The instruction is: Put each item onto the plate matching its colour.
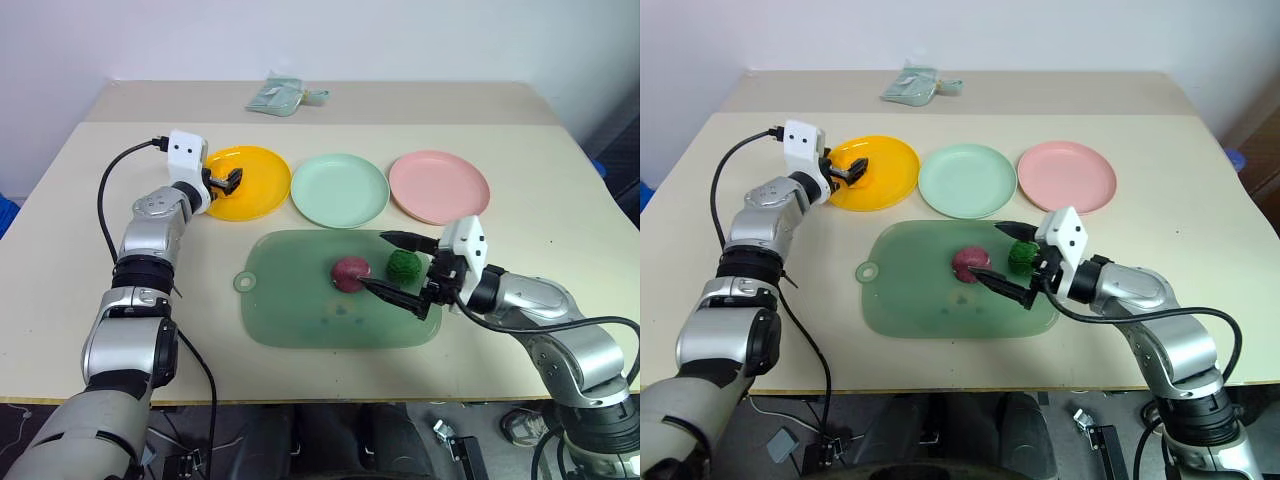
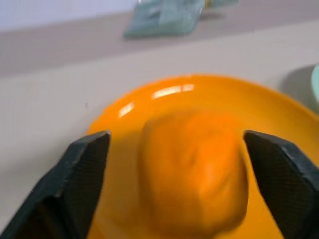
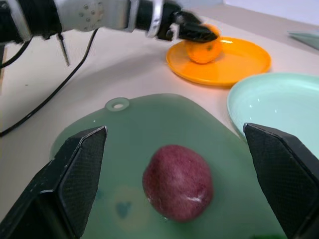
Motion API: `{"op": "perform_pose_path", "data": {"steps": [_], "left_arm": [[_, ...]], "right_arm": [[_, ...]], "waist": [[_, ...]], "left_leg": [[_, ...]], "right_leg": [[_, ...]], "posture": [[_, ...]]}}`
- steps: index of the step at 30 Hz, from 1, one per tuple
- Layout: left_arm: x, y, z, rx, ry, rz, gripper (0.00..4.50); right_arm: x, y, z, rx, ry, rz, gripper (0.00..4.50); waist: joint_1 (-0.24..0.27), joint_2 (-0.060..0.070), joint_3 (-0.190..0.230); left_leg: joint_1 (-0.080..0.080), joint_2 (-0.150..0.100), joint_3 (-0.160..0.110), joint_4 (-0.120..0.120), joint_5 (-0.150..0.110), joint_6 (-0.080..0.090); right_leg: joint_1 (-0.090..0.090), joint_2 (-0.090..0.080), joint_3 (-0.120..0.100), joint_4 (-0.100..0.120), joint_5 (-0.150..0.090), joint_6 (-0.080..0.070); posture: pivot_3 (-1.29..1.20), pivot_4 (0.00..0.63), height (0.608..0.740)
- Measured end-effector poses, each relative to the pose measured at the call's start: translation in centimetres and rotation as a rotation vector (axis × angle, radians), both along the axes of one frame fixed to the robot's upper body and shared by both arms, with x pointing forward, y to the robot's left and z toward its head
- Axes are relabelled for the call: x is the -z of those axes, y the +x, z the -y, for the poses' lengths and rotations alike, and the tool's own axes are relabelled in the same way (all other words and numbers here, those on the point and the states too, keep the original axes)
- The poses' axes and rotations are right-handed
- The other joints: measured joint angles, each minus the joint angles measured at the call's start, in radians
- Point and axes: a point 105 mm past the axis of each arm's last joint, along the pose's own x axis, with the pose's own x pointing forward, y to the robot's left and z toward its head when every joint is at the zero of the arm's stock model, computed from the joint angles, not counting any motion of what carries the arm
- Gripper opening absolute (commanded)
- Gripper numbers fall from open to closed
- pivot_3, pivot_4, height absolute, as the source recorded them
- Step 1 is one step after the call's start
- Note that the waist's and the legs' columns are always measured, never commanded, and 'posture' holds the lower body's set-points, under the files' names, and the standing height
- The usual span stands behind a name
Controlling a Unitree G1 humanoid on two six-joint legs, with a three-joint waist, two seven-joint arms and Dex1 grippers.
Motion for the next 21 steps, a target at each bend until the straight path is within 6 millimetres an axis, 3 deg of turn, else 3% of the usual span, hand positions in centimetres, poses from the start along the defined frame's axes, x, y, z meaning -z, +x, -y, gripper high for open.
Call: {"op": "perform_pose_path", "data": {"steps": [2,6,9,13,15,18,21], "left_arm": [[-1.0,-0.6,-0.6,0.009,0.035,0.066,4.43],[-2.5,-4.1,-1.0,0.141,0.131,0.193,4.43],[-0.2,-9.2,0.8,0.398,0.178,0.135,4.43],[2.9,-14.5,3.6,0.663,0.214,-0.033,4.43],[3.4,-16.5,5.4,0.766,0.207,-0.071,4.43],[3.7,-18.0,6.9,0.84,0.187,-0.103,4.5],[4.1,-18.7,7.5,0.865,0.177,-0.131,4.5]], "right_arm": [[0.1,0.0,-0.7,-0.016,-0.032,0.007,4.5],[1.0,0.7,-1.7,-0.018,-0.121,0.026,4.5],[1.6,2.3,-2.1,0.004,-0.194,0.037,4.5],[3.3,2.7,-2.8,-0.01,-0.254,0.008,4.5],[4.0,3.0,-2.9,-0.004,-0.271,-0.014,4.5],[4.3,3.1,-3.0,-0.002,-0.276,-0.021,3.62],[4.2,3.1,-3.4,-0.004,-0.264,-0.018,2.27]], "waist": [[-0.002,0.0,0.0],[-0.01,0.0,0.0],[-0.025,0.001,0.0],[-0.017,0.0,0.0],[-0.01,0.001,0.0],[-0.004,0.001,0.0],[-0.005,0.001,0.0]], "left_leg": [[0.0,0.0,0.0,0.0,0.0,0.0],[0.0,0.001,0.001,-0.001,0.0,-0.001],[0.0,0.001,0.0,-0.001,0.0,-0.001],[0.0,0.001,-0.001,0.0,0.0,-0.001],[0.0,0.0,-0.001,0.0,0.0,-0.001],[0.0,0.0,-0.001,0.0,0.0,-0.001],[0.0,0.0,-0.001,0.0,0.0,-0.001]], "right_leg": [[0.0,0.0,0.0,0.0,0.0,0.0],[-0.001,0.0,0.001,0.0,0.0,0.0],[-0.001,-0.001,0.0,-0.002,0.0,0.0],[0.0,-0.001,0.0,-0.002,0.0,-0.001],[0.0,-0.002,0.0,-0.002,0.0,-0.001],[-0.001,-0.001,0.001,-0.002,0.0,-0.001],[-0.001,-0.001,0.001,-0.002,0.0,-0.001]], "posture": [[0.0,0.15,0.74],[0.0,0.15,0.74],[0.0,0.15,0.74],[0.0,0.15,0.74],[0.0,0.15,0.74],[0.0,0.15,0.74],[0.0,0.15,0.74]]}}
